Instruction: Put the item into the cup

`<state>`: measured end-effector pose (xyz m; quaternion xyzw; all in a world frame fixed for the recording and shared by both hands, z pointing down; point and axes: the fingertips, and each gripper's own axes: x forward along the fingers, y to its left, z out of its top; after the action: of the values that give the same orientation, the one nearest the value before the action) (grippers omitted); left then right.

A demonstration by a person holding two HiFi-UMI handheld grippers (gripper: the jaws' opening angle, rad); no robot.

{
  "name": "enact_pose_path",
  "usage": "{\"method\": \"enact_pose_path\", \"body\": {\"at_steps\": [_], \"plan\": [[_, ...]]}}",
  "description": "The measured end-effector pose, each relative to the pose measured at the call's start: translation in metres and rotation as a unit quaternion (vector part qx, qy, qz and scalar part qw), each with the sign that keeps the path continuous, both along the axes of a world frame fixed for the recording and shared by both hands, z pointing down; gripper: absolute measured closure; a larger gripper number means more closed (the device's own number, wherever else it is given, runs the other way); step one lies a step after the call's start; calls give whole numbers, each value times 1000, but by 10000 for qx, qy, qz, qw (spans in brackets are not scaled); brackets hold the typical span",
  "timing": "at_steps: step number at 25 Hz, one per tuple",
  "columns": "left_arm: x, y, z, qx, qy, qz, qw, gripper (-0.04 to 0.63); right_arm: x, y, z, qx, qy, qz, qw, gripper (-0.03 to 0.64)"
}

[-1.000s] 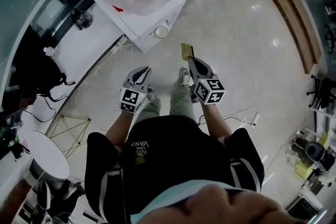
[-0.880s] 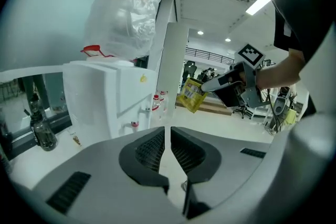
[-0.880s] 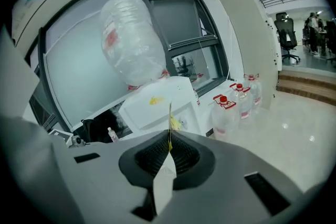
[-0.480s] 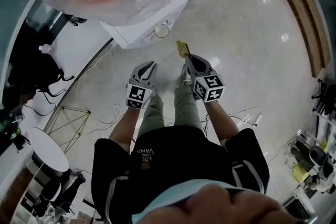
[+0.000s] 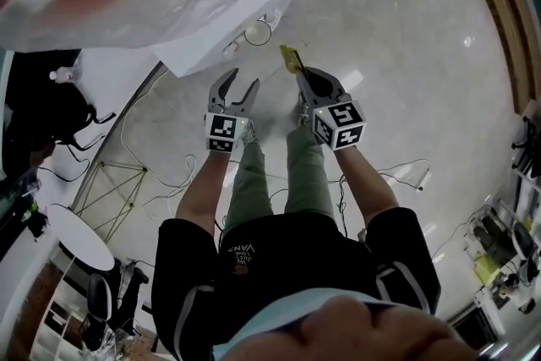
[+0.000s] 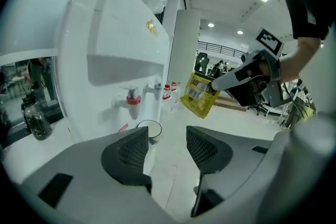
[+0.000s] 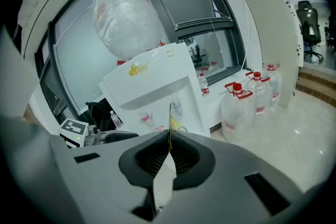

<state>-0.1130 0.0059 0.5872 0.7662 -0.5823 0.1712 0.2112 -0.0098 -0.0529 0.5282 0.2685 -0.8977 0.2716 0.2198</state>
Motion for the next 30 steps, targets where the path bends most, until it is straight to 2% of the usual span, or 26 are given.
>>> {"method": "enact_pose_path", "body": {"at_steps": [6,15,23,30], "plan": [[-6,-10,38,-83,-166,-103,9998,331,-13,-8,25,104,-24,-269,9996,572],[-22,-34,77,-71,-227,-441,9987,305,-32,-41,50,413,-9,-577,9975,572],[-16,-49,101,-92,-315,-331,9989,299,-45,-47,73,437,-23,-769,9961,572],[-5,-65,109,0,-533,-383,9978,298,-60,-50,93,471,-72,-1024,9936,572]]}}
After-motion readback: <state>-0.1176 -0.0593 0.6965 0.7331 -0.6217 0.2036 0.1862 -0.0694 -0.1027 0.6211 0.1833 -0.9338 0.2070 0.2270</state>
